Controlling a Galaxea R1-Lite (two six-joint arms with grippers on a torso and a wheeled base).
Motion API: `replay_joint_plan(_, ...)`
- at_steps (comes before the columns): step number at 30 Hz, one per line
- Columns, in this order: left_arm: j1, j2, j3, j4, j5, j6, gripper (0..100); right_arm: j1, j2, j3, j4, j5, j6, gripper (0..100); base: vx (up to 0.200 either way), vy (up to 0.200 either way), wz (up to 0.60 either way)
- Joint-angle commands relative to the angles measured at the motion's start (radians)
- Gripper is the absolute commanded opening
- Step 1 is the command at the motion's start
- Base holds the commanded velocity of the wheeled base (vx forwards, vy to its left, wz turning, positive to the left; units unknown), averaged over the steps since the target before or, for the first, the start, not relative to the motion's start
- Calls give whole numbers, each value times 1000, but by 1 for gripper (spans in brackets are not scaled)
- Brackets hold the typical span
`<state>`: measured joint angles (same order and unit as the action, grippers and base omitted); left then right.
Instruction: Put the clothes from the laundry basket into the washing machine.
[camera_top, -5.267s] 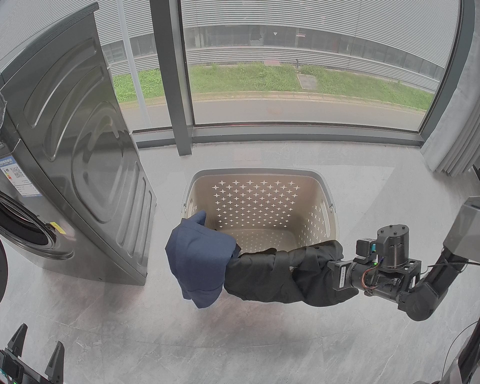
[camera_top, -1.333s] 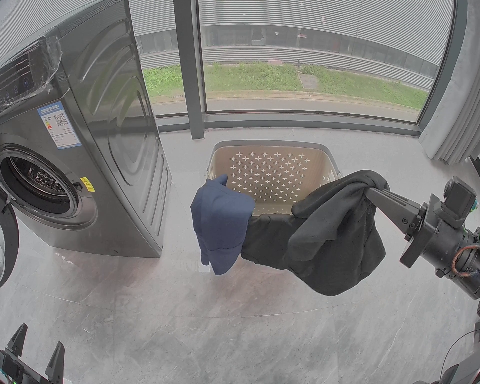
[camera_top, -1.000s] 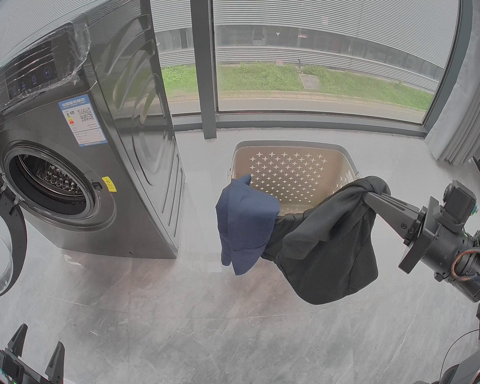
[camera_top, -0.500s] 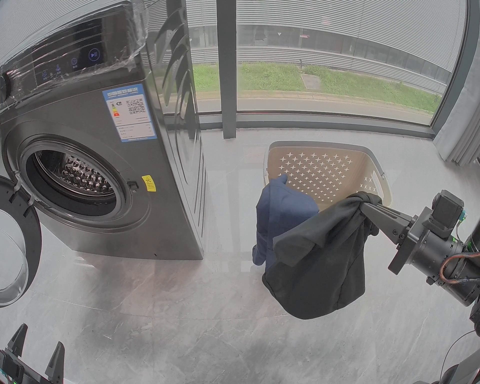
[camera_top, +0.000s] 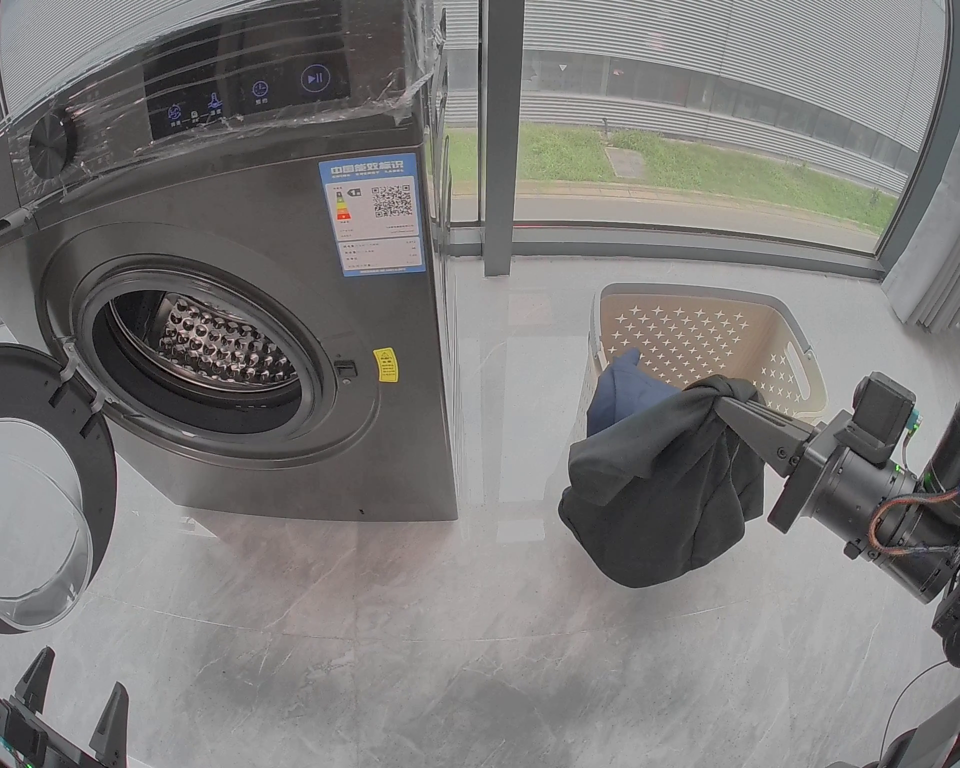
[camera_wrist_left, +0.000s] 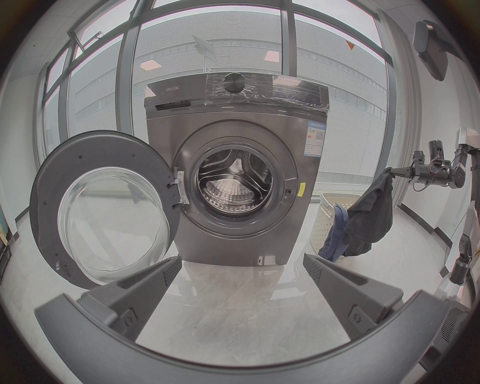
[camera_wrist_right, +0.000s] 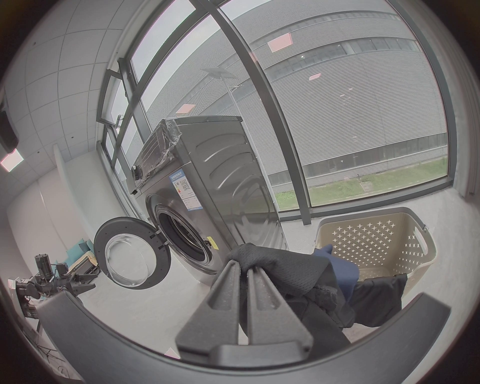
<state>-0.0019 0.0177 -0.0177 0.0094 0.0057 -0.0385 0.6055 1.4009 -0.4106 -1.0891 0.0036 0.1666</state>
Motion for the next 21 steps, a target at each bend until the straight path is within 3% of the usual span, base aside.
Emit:
replay_joint_plan(1,0,-10,12,0,0,0,100,0,7,1,0,-1,1,0,-200,0,0)
replay_joint_plan(10,-1,-10,12,0,0,-1,100,-1,13,-8,-3,-2,1,0,-200,0,0)
replay_joint_plan(16,0,-10,12,0,0,0,100,-3,13,-10,-6,-2,2,0,0,0,0)
replay_joint_plan(21,-1,-10,12,0,0,2,100,-3,13,-17,-12,-2,2,0,0,200,0)
